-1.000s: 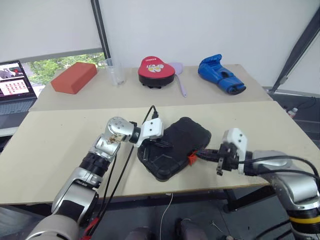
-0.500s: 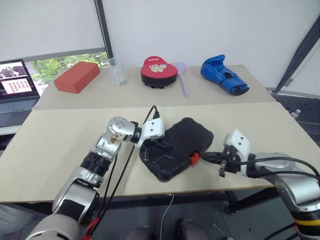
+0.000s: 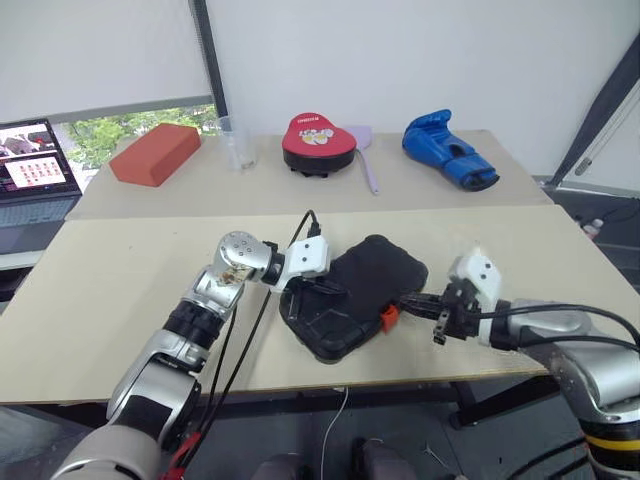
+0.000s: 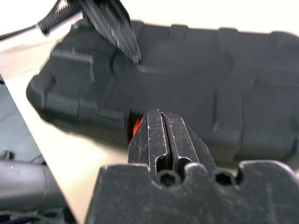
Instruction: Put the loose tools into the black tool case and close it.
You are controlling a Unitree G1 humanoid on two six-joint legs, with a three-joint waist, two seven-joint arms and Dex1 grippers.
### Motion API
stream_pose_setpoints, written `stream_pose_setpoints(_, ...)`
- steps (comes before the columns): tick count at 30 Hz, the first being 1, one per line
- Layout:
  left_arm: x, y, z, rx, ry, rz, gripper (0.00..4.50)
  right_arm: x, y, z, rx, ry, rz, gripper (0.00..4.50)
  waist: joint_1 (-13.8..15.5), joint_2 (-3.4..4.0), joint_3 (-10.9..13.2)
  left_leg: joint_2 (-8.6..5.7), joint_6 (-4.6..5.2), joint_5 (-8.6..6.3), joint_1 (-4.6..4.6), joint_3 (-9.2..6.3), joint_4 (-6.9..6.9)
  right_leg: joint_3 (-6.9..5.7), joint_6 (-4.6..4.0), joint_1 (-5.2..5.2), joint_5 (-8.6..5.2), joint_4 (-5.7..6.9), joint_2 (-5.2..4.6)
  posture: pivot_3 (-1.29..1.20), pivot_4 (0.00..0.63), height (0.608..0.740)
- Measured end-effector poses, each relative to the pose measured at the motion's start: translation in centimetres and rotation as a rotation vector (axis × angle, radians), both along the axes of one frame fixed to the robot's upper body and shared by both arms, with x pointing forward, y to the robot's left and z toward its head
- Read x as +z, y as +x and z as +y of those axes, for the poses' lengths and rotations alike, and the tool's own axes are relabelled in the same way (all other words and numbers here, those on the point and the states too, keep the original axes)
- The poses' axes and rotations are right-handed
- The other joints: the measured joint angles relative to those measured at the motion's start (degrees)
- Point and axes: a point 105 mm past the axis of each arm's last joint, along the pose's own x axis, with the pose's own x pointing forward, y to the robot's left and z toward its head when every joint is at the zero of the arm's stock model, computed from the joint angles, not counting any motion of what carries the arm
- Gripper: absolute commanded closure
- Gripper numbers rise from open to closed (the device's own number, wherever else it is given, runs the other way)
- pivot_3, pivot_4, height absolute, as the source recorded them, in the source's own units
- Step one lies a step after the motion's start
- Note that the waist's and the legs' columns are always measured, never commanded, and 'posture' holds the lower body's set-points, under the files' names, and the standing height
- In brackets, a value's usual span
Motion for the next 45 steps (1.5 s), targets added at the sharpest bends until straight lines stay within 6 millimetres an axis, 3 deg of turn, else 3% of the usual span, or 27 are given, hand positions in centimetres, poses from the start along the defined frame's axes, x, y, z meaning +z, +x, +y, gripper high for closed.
stream_pose_setpoints(3, 0.0, 0.0, 0.0, 0.001, -0.001, 0.002, 4.49, -1.6, 0.2, 0.0, -0.004, -0.051, 0.030, 4.50, 0.07, 0.00, 0.00, -0.01, 0.00, 0.00, -0.01, 0.01, 0.01, 0.01, 0.00, -0.01, 0.00, 0.00, -0.01, 0.00, 0.150, 0.740)
stream_pose_setpoints(11, 0.0, 0.1, -0.1, 0.007, -0.004, 0.002, 4.49, -1.8, -0.6, -1.4, -0.016, -0.093, 0.017, 4.50, 0.60, 0.00, -0.03, -0.01, -0.03, -0.02, 0.02, 0.00, 0.01, 0.01, 0.02, 0.03, -0.01, 0.00, -0.01, 0.00, 0.150, 0.740)
stream_pose_setpoints(15, 0.0, 0.2, -0.1, 0.010, -0.005, 0.001, 4.49, -2.9, -1.4, -2.5, -0.056, -0.100, 0.074, 4.50, 0.72, 0.00, -0.03, -0.01, -0.06, -0.03, 0.00, 0.01, 0.01, 0.03, 0.03, 0.01, -0.01, 0.00, -0.01, 0.00, 0.150, 0.740)
stream_pose_setpoints(23, -0.1, 0.3, -0.3, 0.006, -0.012, -0.001, 4.49, -2.7, -1.4, -2.2, -0.063, -0.088, 0.079, 4.50, 0.86, 0.00, -0.03, -0.01, -0.06, -0.04, -0.01, 0.00, 0.00, 0.01, 0.07, 0.01, -0.01, 0.00, -0.02, 0.00, 0.150, 0.740)
stream_pose_setpoints(31, -0.1, 0.2, -0.4, -0.006, -0.004, -0.017, 4.49, -4.1, -1.4, -2.5, -0.095, -0.099, 0.116, 4.50, 0.78, 0.00, -0.03, -0.01, -0.06, -0.04, -0.03, 0.00, 0.00, 0.02, 0.07, 0.00, -0.01, -0.01, -0.01, 0.00, 0.150, 0.740)
stream_pose_setpoints(39, -0.1, 0.3, -0.3, -0.005, -0.003, -0.021, 4.49, -1.3, -2.2, -2.2, -0.051, -0.015, 0.087, 4.50, 0.76, 0.00, -0.03, -0.01, -0.05, -0.04, -0.03, 0.00, -0.02, 0.02, 0.07, -0.01, -0.01, -0.03, -0.01, 0.00, 0.150, 0.740)
stream_pose_setpoints(45, -0.1, 0.3, -0.3, -0.006, 0.002, -0.024, 4.49, -2.4, -2.0, -1.2, -0.062, -0.008, 0.113, 4.50, 0.73, 0.00, -0.03, 0.00, -0.04, -0.04, -0.03, 0.00, -0.02, 0.02, 0.08, -0.01, -0.02, -0.03, -0.01, 0.00, 0.150, 0.740)
